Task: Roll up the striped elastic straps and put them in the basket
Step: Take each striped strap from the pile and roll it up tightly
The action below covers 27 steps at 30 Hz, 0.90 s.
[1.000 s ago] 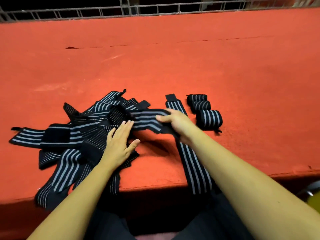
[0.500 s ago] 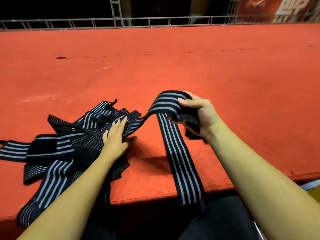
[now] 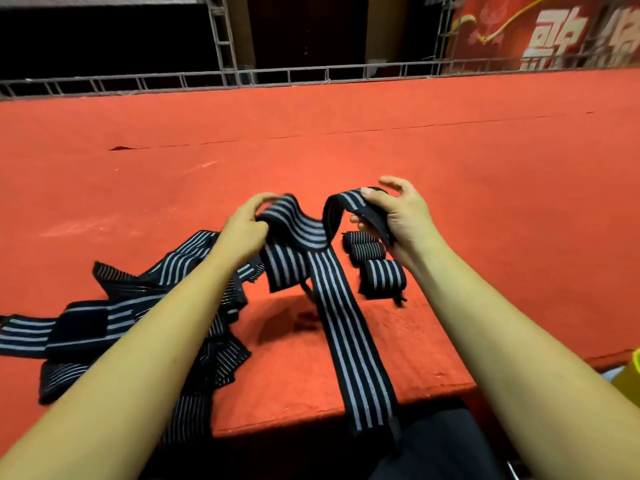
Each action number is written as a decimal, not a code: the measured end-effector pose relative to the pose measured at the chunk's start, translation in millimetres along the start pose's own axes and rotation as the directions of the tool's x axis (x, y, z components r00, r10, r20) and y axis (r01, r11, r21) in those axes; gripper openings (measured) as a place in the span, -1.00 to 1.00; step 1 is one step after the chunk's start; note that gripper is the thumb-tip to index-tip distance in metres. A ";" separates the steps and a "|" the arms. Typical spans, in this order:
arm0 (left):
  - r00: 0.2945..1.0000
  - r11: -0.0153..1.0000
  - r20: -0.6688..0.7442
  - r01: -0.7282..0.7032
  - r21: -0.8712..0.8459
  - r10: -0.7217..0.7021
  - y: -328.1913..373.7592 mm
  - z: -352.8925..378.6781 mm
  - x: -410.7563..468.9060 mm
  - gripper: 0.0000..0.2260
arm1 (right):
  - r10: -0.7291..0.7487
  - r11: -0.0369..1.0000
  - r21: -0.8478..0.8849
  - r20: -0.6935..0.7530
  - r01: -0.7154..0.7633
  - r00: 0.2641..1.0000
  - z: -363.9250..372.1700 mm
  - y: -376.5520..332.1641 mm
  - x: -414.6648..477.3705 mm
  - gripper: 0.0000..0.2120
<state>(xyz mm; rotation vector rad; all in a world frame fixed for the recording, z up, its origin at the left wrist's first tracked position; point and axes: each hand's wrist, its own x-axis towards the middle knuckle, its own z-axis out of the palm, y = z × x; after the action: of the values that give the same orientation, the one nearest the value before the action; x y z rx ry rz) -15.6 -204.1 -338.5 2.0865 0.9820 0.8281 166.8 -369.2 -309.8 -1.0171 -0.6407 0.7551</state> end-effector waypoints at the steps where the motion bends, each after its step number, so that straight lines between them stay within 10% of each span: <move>1: 0.991 1.000 0.135 0.020 0.008 -0.021 -2.2 3.5 -6.4 -0.46 | -0.005 1.000 -0.012 0.007 0.005 1.000 -1.2 -0.6 2.2 -0.65; 4: 0.859 0.979 0.509 0.149 -0.136 -0.060 -20.7 13.9 -31.6 -0.75 | 0.114 0.993 0.008 0.108 -0.116 0.988 0.3 -1.5 4.9 -0.87; 8: 0.720 0.845 0.677 0.451 -0.287 -0.154 -43.0 26.0 -70.2 -0.89 | 0.243 0.885 0.309 0.327 -0.347 0.913 -2.3 1.5 5.5 -0.61; 11: 0.675 0.748 0.719 0.561 -0.353 -0.167 -56.9 31.6 -91.0 -0.71 | 0.222 0.966 0.056 0.304 -0.250 0.927 -1.8 11.3 6.4 -0.68; 15: 0.656 0.744 0.728 0.584 -0.325 -0.197 -66.7 37.8 -109.8 -0.68 | 0.176 0.925 -0.365 0.163 -0.106 0.971 1.9 29.2 10.8 -0.74; 20: 0.610 0.727 0.753 0.630 -0.272 -0.247 -72.5 51.4 -132.9 -0.69 | -0.022 0.933 -0.359 -0.017 0.015 1.000 5.3 37.3 25.5 -0.87; 27: 0.743 0.262 0.657 0.664 -0.700 -0.129 -53.6 56.4 -151.0 -0.71 | -0.185 0.853 -0.502 -0.044 0.138 0.982 -1.7 55.8 47.7 -0.88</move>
<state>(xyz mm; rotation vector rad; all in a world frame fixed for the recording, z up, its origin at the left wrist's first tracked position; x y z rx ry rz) -70.8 -318.9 -450.9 0.8332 0.4979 0.3397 182.1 -313.8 -355.6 -1.4420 -0.8552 0.3917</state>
